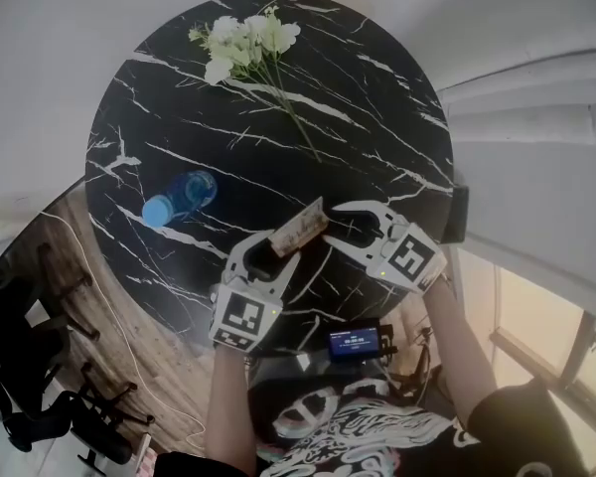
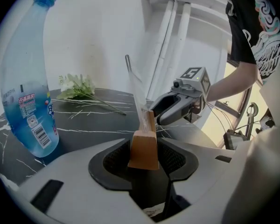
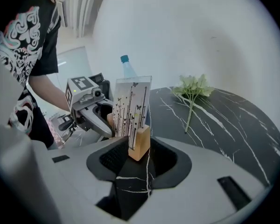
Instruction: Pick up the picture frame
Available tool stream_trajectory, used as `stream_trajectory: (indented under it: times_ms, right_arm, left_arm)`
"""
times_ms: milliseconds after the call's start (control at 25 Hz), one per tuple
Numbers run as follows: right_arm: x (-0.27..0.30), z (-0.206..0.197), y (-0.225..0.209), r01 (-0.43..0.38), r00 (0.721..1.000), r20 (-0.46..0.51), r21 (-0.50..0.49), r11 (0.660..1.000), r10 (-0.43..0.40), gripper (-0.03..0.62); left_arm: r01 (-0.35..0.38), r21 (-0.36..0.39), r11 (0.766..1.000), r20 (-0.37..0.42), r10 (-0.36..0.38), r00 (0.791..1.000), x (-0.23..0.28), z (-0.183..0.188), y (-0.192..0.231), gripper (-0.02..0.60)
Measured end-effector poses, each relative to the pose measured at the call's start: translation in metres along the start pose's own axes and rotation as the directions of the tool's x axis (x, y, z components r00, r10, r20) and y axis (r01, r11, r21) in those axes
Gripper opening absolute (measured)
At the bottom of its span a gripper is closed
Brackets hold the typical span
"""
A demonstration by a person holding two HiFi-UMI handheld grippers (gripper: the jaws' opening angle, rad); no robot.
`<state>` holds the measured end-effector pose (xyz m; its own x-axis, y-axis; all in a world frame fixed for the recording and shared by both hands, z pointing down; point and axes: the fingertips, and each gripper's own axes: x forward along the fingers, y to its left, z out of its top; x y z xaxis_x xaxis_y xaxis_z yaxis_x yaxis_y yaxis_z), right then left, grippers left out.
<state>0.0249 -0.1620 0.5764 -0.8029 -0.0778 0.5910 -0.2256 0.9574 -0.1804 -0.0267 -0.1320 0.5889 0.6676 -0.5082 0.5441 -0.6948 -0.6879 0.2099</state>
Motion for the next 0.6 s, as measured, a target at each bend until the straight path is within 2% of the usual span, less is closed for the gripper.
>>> stream_trajectory:
  times_ms: [200,280,360,520,600]
  right_arm:
    - [-0.01,0.0,-0.006,0.041,0.994,0.088,0.196,0.98,-0.059,0.143]
    - [-0.012,0.0,-0.007,0.05,0.992,0.103,0.24,0.969,-0.076,0.143]
    - [-0.012,-0.002,-0.007,0.055,0.992,0.097,0.219,0.974,-0.078,0.143]
    - [0.002,-0.008,-0.011,0.037,0.999,-0.001,0.077,0.996,-0.037,0.143]
    - [0.01,-0.006,-0.014,0.011,1.0,-0.027,0.074,0.997,-0.009,0.146]
  left_arm:
    - [-0.001,-0.028,1.0,0.047,0.002,0.999,-0.004,0.01,0.003,0.186]
    - [0.003,-0.043,0.999,0.06,-0.001,0.998,-0.005,0.012,0.004,0.186]
    - [0.008,-0.043,0.999,0.062,-0.006,0.998,-0.006,0.013,0.004,0.186]
    - [0.024,-0.052,0.998,0.044,-0.022,0.999,-0.004,0.007,0.005,0.186]
    - [0.026,-0.067,0.997,0.025,-0.025,0.999,-0.003,0.001,0.006,0.186]
